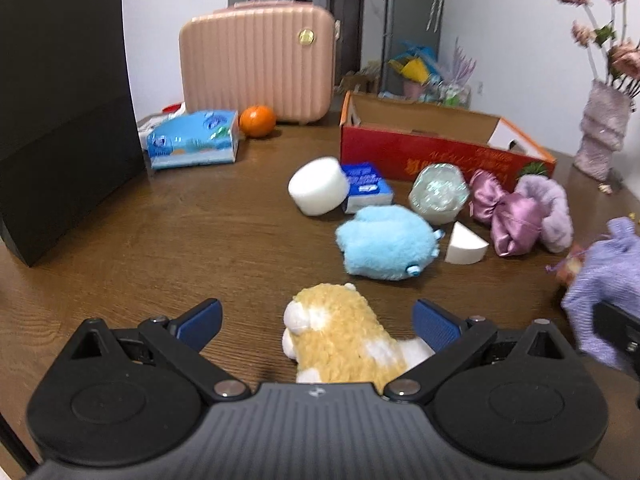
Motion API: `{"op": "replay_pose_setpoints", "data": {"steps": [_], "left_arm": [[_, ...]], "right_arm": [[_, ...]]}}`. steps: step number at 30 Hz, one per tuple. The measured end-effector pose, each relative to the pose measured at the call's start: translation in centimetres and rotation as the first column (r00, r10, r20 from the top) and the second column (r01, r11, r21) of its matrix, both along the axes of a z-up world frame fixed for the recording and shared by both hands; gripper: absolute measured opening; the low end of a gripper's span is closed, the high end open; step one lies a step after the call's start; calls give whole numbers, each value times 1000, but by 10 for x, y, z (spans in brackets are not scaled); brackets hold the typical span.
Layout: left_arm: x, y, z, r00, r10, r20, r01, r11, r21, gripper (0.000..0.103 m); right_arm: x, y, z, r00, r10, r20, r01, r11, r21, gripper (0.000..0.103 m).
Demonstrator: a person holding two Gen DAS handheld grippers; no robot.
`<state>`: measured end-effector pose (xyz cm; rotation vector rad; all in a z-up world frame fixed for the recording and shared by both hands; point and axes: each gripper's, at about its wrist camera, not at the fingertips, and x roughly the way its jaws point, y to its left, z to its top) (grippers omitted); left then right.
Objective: Organize soft objects
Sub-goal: 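Grasp the purple drawstring pouch with the right gripper while the left tool approaches the sheep plush, then grasp the sheep plush with the left gripper while the right gripper lifts the pouch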
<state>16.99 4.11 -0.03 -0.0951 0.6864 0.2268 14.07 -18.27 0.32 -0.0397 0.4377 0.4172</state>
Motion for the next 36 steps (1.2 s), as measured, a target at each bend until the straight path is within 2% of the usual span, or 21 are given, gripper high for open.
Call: {"op": "replay_pose_setpoints", "data": {"steps": [5,7,9,15,17,19,23,29,32,36], "left_arm": [[12,0,-10,999,29,-39,-30,999,-17,100],[15,2,-14,997,39,-62,-40,999,-29,90],[18,6,-18,995,48,-87,-52,997,-49,84],[17,7,-22,994,44,-105,-53,995,-84,83],[18,6,-23,993,39,-110,-49,995,-90,78],[19,6,-24,993,24,-117,-37,994,-106,66],[23,3,-26,993,-10,-120,-2,995,-104,61],[23,3,-22,994,-37,-105,25,994,-109,54],[20,4,-16,996,-58,-65,49,990,-131,53],[15,-2,-2,996,-90,-1,89,989,-121,52]], "right_arm": [[7,0,-1,1000,3,-4,-3,1000,0,42],[9,2,-3,1000,4,-8,-4,1000,-3,42],[12,2,-4,1000,3,-14,-4,1000,-4,42],[19,2,-8,1000,-2,-30,1,1000,-6,42],[22,2,-9,999,-4,-36,3,1000,-9,43],[24,3,-9,999,-5,-40,5,1000,-12,43],[29,3,-9,999,-11,-45,10,1000,-16,43],[35,0,-8,999,-20,-47,19,1000,-23,43],[38,-1,-7,999,-28,-45,26,999,-26,43],[44,-4,-4,999,-37,-39,35,999,-30,43]]}}
